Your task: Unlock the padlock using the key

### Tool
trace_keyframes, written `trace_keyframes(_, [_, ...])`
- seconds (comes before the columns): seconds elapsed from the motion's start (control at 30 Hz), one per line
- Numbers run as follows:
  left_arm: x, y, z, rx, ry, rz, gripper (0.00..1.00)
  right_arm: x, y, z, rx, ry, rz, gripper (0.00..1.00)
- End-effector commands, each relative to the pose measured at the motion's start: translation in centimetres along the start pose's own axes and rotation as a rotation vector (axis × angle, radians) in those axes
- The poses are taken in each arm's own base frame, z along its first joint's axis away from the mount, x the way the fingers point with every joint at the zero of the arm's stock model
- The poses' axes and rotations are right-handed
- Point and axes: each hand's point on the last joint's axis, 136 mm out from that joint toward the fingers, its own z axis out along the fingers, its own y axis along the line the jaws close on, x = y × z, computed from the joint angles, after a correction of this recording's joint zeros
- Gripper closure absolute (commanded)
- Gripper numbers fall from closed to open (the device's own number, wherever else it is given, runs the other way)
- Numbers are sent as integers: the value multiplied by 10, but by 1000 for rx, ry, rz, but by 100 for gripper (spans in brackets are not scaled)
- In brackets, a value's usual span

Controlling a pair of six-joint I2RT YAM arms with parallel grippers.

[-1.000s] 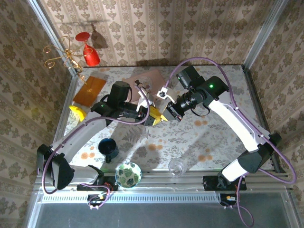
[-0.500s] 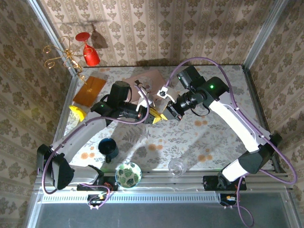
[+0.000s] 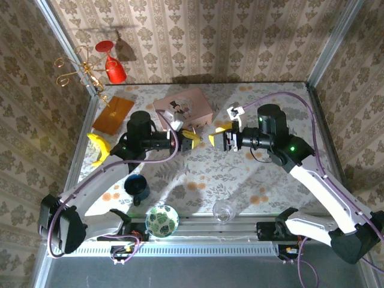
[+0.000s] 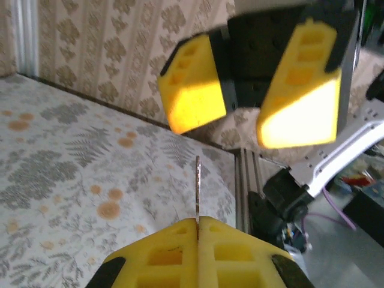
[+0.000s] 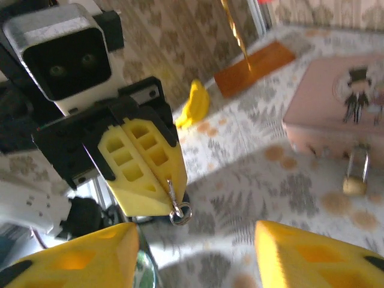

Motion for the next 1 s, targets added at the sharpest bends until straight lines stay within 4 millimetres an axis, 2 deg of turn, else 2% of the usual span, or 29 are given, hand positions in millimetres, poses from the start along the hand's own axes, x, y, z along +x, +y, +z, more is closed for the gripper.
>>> trace_keyframes(0.0, [-30,-3,-5,-12,-118,-1,100,-45,10,-2,-68,-243,51,41])
trace_keyframes(0.07, [-34,-4,-5,-4,-135,-7,100,-48,11,-1,-99,-282,65,42])
trace_keyframes(0.17, [-37,-5,-5,5,-145,-17,100,-51,17,2,-141,-306,60,60])
trace_keyframes(0.2, [-37,-5,-5,6,-147,-21,100,-51,18,4,-145,-309,63,61])
trace_keyframes(0.43, [-40,-1,-6,-10,-163,-34,100,-50,27,9,-201,-330,49,60])
trace_keyframes(0.63, [-47,1,-12,-11,-200,-45,100,-47,25,13,-191,-317,53,62])
trace_keyframes(0.97, [-52,-3,-12,24,-211,-48,100,-37,30,30,-232,-250,45,67])
